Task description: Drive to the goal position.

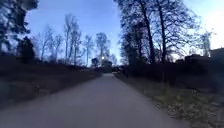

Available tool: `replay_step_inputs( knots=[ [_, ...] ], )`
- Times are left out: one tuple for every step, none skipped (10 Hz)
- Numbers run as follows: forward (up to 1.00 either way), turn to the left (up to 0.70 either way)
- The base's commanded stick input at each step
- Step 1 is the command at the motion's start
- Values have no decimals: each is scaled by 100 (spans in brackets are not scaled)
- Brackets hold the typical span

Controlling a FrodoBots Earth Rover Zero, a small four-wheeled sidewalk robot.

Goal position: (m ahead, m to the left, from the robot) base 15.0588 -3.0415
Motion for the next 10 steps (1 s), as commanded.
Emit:
replay_step_inputs(
  knots=[
    [100, 0],
    [100, 0],
    [100, 0],
    [100, 0],
    [100, 0],
    [100, 0],
    [100, 0],
    [100, 0],
    [100, 0],
    [100, 0]
  ],
)
